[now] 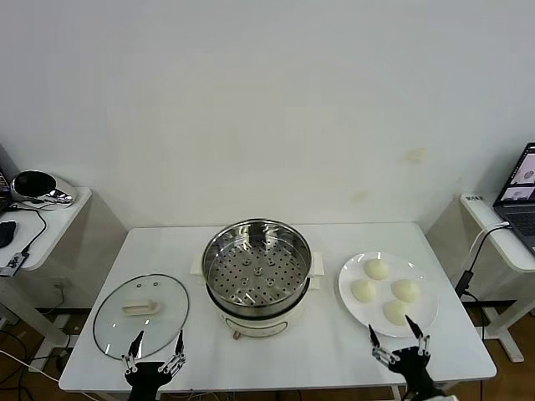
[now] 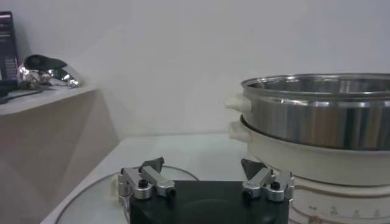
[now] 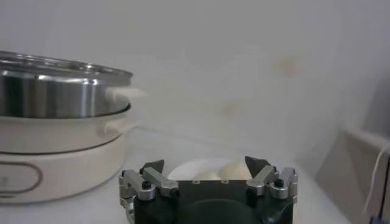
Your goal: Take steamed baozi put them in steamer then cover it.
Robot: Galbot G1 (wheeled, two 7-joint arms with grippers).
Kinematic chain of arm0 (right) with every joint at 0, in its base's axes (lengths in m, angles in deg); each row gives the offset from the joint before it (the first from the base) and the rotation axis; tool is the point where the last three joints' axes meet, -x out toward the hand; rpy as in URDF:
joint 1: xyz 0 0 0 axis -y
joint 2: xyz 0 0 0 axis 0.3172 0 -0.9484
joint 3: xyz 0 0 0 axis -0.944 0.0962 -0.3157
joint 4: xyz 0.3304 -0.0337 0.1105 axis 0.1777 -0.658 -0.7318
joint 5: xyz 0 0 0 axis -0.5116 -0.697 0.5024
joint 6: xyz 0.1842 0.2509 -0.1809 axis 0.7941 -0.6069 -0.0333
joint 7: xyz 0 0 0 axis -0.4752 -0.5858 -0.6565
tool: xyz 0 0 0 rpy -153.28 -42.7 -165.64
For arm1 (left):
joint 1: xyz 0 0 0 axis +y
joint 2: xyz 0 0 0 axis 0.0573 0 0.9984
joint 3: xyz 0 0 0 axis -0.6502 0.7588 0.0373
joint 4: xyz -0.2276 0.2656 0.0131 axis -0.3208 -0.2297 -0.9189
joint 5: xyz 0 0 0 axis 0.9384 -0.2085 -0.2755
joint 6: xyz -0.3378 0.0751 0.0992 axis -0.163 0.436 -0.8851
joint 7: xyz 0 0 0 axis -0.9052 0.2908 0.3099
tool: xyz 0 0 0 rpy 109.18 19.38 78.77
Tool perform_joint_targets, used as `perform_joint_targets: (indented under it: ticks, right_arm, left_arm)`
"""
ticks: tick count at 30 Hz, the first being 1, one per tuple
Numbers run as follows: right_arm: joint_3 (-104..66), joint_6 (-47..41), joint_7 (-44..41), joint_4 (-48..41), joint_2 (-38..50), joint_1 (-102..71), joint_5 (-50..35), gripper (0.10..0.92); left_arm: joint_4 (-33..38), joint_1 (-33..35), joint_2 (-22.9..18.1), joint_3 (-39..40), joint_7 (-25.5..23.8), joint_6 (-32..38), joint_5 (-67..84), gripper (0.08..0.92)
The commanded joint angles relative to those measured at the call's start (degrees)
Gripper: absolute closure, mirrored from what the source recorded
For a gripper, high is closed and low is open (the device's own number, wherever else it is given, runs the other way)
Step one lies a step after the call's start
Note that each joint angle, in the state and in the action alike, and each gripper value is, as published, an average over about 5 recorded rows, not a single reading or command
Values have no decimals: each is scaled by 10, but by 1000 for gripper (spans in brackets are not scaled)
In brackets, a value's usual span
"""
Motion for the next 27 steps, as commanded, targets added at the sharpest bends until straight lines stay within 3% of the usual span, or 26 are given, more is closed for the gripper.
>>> perform_joint_targets:
  ticks: [1, 7, 14, 21, 27]
  right_arm:
    - [-15, -32, 18, 7, 30, 39, 63, 203]
    - [-33, -103, -40, -21, 146, 129, 160, 203]
    - [0, -162, -234, -87, 305, 236, 246, 203]
    - [143, -140, -388, -184, 420, 391, 242, 203]
    - [363, -111, -475, -286, 435, 607, 209, 203]
  left_arm:
    - [7, -5, 7, 5, 1, -40, -14, 177]
    - [11, -16, 11, 11, 5, -57, -34, 177]
    - [9, -24, 16, 1, 7, -61, -33, 177]
    - [8, -22, 20, -2, 3, -61, -25, 177]
    - [11, -19, 25, -6, 2, -61, -24, 177]
